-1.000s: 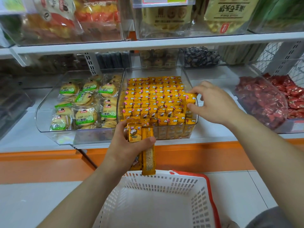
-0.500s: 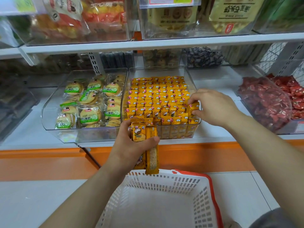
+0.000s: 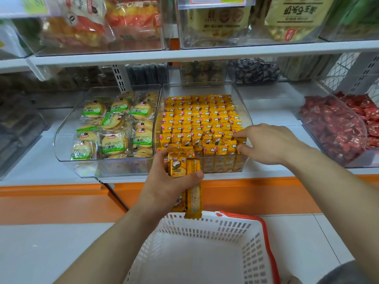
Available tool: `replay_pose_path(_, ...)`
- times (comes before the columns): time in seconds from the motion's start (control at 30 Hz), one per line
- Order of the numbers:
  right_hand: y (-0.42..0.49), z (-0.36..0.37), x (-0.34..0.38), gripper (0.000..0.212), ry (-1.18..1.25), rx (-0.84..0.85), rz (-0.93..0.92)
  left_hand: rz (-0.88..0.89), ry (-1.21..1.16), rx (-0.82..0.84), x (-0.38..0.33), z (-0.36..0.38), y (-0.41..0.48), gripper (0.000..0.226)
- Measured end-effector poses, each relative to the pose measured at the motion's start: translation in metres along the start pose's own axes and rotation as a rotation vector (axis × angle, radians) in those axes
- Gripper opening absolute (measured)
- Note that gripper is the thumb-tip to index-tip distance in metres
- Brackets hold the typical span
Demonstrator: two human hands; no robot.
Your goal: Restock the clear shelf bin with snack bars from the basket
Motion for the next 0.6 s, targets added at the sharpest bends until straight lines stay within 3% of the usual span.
replay_pose_path(0.1,-0.012,-0.009,0.007,0.039,-0.060,-0.283,-0.055,-0.002,0.000,0.004,0.001,0.000,0.002,0.078)
replay_pose_path(0.17,-0.013,-0.008,0.013,0.036,-0.071,-0.361,-0.113,0.000,-0.004,0.010,0.000,0.002,0.002,0.074)
replay_pose_path(0.33,0.010,0.006,0.014,0.033,-0.037,-0.189,-0.098,0.004,-0.007,0.019,0.001,0.007,0.001,0.078)
replay_pose_path(0.47,0.025,0.004,0.019,0.020,0.003,-0.303,-0.009,0.002,0.010,0.006,0.001,0.006,-0.001,0.086)
replay_pose_path(0.6,0.026,0.002,0.022,0.017,0.013,-0.291,0.038,-0.024,0.001,-0.012,0.002,0.005,-0.003,0.092)
Point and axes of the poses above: each hand's wrist, its own y-axis towards the middle knuckle, its own z-axis out of the palm, x = y × z, the point moved 4 cm from there along y, towards the middle knuckle, and after that the axes turned 5 degrees about -z, right-handed, at the moved point
